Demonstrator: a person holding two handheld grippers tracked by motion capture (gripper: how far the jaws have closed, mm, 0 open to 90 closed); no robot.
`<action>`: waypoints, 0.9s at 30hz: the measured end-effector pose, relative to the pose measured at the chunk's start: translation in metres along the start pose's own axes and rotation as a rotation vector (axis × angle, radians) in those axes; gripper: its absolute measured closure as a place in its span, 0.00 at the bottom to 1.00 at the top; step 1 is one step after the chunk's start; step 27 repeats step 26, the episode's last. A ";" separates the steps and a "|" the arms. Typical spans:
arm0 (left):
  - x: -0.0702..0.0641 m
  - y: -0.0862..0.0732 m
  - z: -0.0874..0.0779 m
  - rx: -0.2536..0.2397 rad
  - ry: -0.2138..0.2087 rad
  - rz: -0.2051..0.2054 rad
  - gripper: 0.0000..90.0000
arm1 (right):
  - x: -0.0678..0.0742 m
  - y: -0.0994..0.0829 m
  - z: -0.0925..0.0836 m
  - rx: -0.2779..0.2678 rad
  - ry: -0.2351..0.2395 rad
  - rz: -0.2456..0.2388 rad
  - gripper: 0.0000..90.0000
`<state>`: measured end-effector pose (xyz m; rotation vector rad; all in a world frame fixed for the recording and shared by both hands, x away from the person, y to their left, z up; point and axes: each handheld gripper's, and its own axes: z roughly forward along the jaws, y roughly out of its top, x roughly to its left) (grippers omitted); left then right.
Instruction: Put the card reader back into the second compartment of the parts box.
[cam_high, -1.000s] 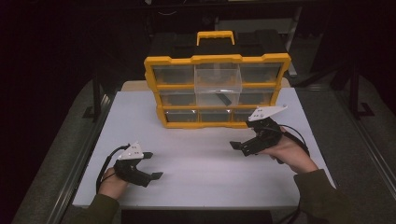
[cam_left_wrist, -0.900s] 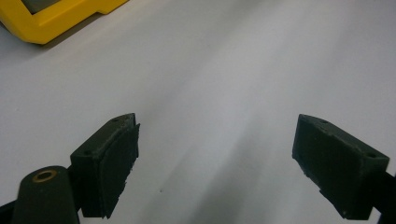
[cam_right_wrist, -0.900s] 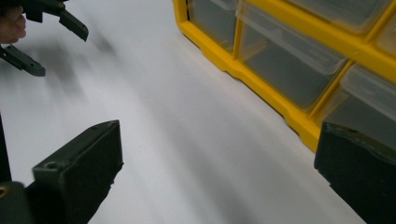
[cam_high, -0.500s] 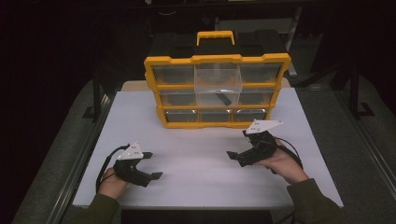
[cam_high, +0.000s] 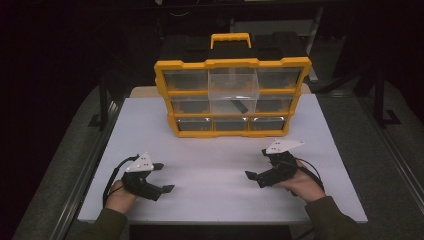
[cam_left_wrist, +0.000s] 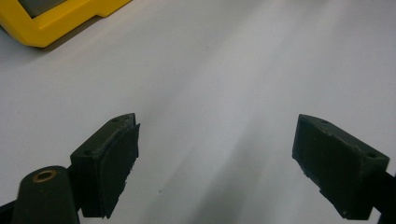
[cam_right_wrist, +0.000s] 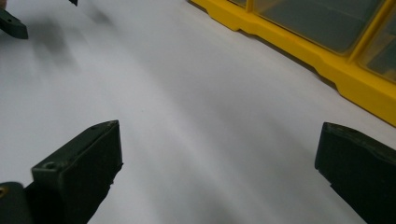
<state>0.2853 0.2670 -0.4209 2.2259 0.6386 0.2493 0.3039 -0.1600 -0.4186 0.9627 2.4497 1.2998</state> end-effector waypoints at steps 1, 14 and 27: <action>0.000 0.000 0.000 -0.001 -0.001 -0.002 0.16 | 0.000 -0.002 -0.001 -0.002 0.001 0.005 0.00; -0.001 0.000 0.000 -0.010 -0.003 0.011 0.16 | -0.007 -0.031 -0.010 0.013 -0.053 0.036 0.00; 0.000 -0.001 0.001 -0.007 0.000 0.007 0.16 | -0.009 -0.043 -0.005 0.065 -0.080 0.016 0.00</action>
